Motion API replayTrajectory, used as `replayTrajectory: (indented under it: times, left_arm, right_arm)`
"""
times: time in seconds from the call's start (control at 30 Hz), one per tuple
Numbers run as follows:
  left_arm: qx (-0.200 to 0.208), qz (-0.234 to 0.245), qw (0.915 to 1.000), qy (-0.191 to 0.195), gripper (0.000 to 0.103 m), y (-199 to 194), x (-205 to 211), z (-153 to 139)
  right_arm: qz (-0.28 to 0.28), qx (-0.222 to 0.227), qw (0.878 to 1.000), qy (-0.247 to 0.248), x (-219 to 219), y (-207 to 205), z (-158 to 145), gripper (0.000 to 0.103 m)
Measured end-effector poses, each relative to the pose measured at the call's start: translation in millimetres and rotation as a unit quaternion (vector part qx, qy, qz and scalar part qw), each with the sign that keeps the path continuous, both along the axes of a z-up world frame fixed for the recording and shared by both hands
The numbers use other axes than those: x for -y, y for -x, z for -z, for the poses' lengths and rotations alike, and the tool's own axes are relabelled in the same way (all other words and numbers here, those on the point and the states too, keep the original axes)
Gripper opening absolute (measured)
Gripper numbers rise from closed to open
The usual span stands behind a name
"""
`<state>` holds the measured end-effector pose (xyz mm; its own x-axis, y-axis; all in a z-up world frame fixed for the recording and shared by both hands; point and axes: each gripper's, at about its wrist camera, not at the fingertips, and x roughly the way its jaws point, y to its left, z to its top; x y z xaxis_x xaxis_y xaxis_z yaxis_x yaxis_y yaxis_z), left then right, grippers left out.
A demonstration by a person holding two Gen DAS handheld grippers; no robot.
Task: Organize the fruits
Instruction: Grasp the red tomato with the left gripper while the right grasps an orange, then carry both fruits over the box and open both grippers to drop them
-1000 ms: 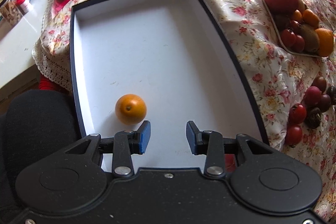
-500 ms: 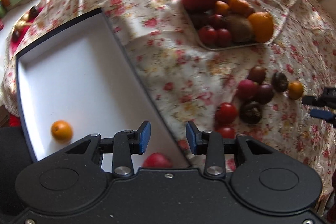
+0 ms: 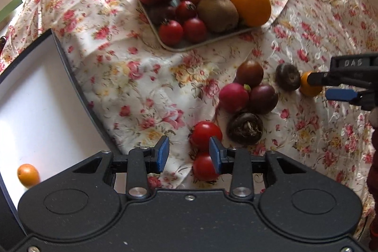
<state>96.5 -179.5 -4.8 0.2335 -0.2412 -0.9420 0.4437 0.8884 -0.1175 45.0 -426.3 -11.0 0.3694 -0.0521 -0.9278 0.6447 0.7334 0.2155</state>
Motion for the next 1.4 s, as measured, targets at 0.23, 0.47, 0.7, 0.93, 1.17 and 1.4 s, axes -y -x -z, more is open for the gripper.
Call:
replayTrajectory:
  times: [0.23, 0.47, 0.7, 0.93, 1.17, 1.4]
  left_arm:
    - [-0.014, 0.004, 0.9999, 0.003, 0.046, -1.0, 13.1, 18.7]
    - [-0.01, 0.004, 0.9999, 0.003, 0.047, -4.6, 22.8, 28.7]
    - [0.004, 0.009, 0.9999, -0.008, 0.045, -4.5, 31.0, 32.2]
    - [0.005, -0.003, 0.9999, 0.012, 0.044, -7.3, 19.7, 24.8]
    - [0.022, -0.027, 0.9993, 0.017, 0.044, -13.7, -5.3, 1.2]
    - [0.038, -0.079, 0.9961, 0.012, 0.044, -34.7, -54.4, -22.1]
  right_arm:
    - [-0.014, -0.001, 1.0, 0.009, -6.8, -7.3, 5.1, 0.048]
    - [-0.013, -0.008, 1.0, 0.016, -4.5, -10.0, 11.6, 0.048]
    - [-0.008, -0.011, 1.0, 0.01, 4.3, -10.6, 21.2, 0.049]
    - [-0.017, -0.007, 0.999, 0.033, -1.9, -12.2, 19.4, 0.041]
    - [-0.013, 0.009, 1.0, 0.014, -3.4, -4.4, 6.3, 0.04]
    - [-0.054, 0.039, 0.997, 0.027, -38.7, 0.9, -29.8, 0.04]
